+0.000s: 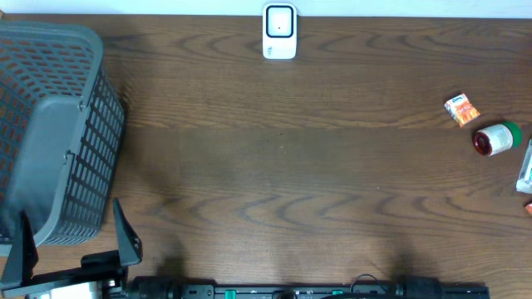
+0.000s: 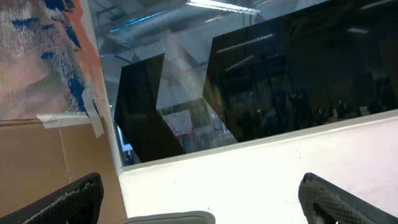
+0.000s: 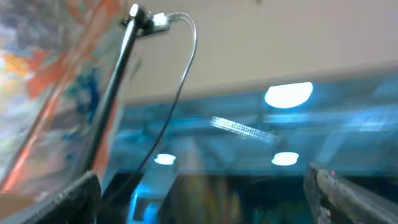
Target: Scan the item barcode
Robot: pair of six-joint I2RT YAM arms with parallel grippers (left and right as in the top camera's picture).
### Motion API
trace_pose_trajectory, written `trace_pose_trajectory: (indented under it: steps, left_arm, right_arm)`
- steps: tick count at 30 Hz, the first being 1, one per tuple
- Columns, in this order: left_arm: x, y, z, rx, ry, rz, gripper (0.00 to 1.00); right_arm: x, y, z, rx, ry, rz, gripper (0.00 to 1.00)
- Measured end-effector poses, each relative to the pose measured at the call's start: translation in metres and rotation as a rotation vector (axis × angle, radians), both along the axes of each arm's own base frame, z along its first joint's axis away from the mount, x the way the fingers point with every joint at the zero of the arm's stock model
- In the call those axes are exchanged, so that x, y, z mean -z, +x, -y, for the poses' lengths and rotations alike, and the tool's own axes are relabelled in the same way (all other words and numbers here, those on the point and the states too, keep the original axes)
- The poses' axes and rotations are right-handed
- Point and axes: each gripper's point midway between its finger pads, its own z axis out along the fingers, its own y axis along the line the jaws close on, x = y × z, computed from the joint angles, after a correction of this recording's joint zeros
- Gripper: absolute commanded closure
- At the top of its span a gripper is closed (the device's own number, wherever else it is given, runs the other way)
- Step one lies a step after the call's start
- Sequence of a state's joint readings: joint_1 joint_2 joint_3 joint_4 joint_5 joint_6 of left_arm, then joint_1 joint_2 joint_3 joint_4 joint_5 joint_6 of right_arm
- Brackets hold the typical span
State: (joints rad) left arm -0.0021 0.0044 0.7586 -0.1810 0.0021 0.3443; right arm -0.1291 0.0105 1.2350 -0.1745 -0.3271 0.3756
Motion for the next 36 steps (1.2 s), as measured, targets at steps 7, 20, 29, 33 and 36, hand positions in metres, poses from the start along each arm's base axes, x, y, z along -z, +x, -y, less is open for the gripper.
trace_pose_trajectory:
  steps: [7, 20, 29, 33, 36]
  left_arm:
    - [-0.003, -0.002, 0.0, 0.0, 0.0, 0.015, 0.01]
    - [-0.005, -0.002, 0.0, 0.0, 0.0, 0.021, 0.01]
    - [-0.005, -0.003, 0.0, 0.0, 0.0, 0.021, 0.01]
    - [-0.005, -0.002, 0.0, 0.0, 0.0, 0.021, 0.01]
    - [-0.005, -0.003, 0.0, 0.0, 0.0, 0.021, 0.01]
  right_arm:
    - [0.01, 0.065, 0.01, 0.143, 0.052, 0.026, 0.01]
    - [0.11, 0.202, 0.092, 0.101, 0.475, -0.282, 0.01]
    - [0.272, 0.304, 0.119, 0.141, 0.576, -0.684, 0.01]
    - [0.318, 0.319, 0.124, 0.157, 0.602, -0.758, 0.01]
    - [0.337, 0.323, 0.128, 0.174, 0.617, -0.794, 0.01]
